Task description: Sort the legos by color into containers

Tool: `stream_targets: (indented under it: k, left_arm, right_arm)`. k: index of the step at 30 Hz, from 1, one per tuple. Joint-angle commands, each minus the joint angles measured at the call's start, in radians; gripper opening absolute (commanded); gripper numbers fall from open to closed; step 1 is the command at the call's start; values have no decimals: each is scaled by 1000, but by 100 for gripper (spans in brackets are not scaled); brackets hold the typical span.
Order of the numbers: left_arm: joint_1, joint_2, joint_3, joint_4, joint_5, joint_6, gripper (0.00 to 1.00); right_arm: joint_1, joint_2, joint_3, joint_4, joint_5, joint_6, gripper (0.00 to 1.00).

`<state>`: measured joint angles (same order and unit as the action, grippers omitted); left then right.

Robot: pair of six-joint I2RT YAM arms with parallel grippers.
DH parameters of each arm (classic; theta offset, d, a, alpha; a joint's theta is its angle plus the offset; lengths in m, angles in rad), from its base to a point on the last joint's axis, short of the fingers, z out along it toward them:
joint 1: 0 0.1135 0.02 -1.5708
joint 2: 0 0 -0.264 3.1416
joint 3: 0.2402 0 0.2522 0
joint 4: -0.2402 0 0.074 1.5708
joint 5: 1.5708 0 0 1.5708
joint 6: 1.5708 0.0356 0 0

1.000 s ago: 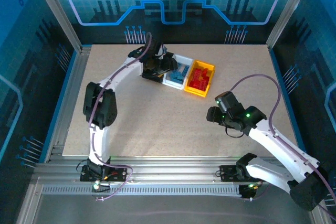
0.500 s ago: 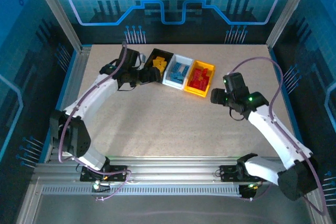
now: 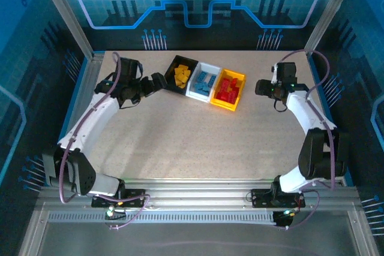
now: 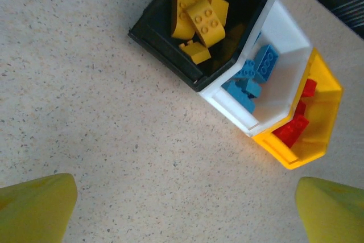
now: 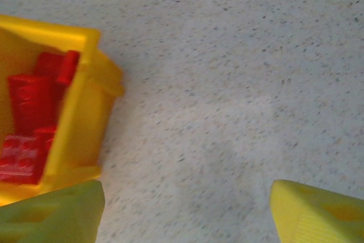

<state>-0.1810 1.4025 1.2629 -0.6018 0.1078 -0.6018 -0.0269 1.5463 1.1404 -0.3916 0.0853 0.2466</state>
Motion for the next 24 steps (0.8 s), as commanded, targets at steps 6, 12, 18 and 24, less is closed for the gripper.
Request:
stream_targets:
  k: [6,12,18,24]
  left_arm:
    - [31,-34,-46,14,-51,-22,99]
    - [31,-163,-229,118,-129,60,99]
    - [31,-413,-468,264,-333,222,99]
    - [31,-622,-739,502,-495,338,99]
  right_arm:
    - [18,-6,-176,312,-8,-184,80]
    - [35,-79,-369,530,-37,-221,80]
    - [54,-125,-458,637,-32,-230,80]
    - [81,-114,-518,773,-23,-246,80]
